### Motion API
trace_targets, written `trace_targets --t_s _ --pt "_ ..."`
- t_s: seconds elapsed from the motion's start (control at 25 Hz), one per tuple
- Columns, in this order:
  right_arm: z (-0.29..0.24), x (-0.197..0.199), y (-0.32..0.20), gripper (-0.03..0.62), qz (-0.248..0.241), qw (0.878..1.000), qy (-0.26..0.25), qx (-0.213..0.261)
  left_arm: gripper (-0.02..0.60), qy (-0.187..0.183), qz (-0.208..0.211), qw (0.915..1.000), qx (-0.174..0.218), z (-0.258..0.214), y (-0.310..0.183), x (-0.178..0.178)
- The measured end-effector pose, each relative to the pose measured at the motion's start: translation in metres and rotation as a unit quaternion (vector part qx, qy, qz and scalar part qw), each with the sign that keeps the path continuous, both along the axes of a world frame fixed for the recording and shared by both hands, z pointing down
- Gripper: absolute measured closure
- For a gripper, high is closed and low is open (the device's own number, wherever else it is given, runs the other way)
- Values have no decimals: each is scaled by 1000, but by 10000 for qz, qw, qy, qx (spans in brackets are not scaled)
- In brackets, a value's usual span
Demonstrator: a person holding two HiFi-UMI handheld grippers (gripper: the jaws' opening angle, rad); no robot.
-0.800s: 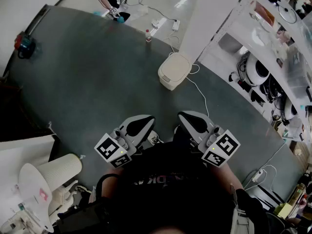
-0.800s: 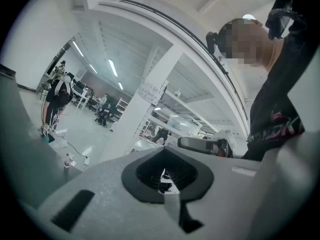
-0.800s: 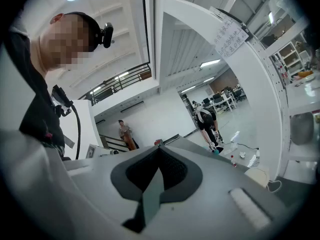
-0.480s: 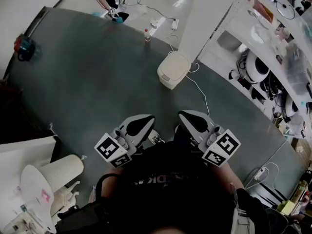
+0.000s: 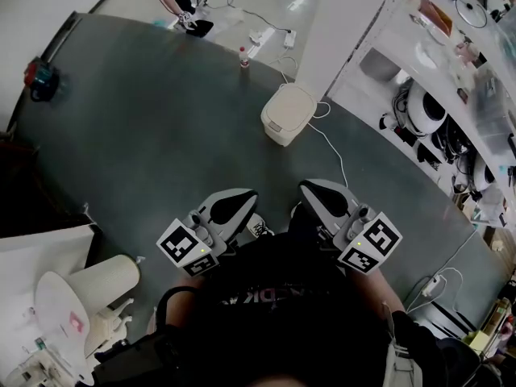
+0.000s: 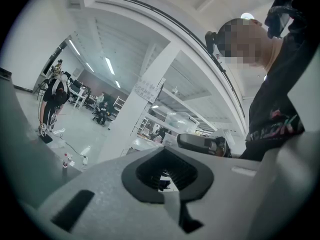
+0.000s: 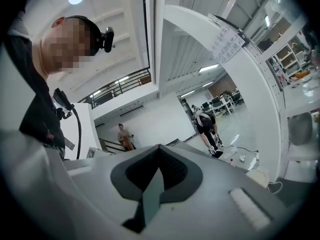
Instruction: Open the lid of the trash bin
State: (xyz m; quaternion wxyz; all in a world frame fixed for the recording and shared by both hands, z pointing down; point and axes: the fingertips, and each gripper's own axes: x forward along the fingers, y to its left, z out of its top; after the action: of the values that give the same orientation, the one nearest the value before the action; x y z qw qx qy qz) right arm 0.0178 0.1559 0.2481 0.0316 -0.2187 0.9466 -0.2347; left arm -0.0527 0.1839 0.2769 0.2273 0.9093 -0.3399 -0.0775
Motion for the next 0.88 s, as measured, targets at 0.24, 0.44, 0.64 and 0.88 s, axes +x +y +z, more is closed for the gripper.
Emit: trace_targets --t_s 0.24,0.44,0.64,0.88 --pt "-7 3 -1 586 96 9998 -140 76 580 -12 -20 10000 42 -1 5 -1" --pt "-8 1 -1 586 179 9997 -76 123 580 -49 -60 9999 113 -1 11 -7" --pt "-10 -3 2 586 209 9996 10 169 580 -85 -93 9998 144 -2 16 -12" --pt "-11 -7 7 586 225 9995 72 222 580 -7 -37 9999 160 -3 23 -15"
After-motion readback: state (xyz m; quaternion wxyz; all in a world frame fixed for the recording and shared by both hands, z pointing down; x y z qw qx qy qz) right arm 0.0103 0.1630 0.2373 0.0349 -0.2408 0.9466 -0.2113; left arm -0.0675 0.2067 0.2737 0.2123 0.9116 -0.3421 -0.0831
